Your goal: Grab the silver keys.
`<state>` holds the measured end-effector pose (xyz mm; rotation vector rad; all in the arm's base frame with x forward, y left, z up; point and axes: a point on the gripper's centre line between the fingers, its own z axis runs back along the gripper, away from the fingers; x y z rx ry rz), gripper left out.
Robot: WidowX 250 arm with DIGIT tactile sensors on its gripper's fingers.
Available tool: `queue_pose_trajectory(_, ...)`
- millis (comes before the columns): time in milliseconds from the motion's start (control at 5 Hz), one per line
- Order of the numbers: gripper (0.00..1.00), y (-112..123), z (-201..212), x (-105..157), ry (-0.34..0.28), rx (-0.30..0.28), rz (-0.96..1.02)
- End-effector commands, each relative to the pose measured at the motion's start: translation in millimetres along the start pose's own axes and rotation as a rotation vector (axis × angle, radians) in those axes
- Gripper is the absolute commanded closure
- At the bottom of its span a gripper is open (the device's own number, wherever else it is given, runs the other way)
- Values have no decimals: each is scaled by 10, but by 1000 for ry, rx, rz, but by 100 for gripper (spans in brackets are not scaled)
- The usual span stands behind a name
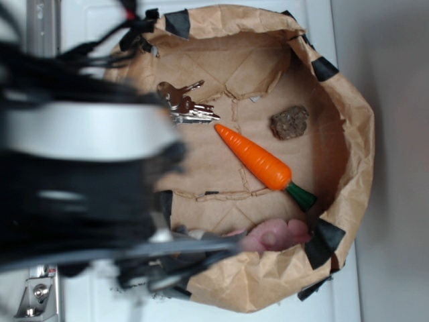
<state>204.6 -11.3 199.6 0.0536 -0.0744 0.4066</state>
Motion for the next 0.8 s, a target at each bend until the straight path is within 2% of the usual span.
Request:
queue_pose_trajectory(0,0,279,-361,406,-92,70,518)
queue_pose_trajectory(200,0,383,-656,444,-2,149,646)
queue_pose_trajectory(400,0,414,-783,406,40,228,742)
queue_pose_trajectory(600,0,414,-783,406,40,228,742)
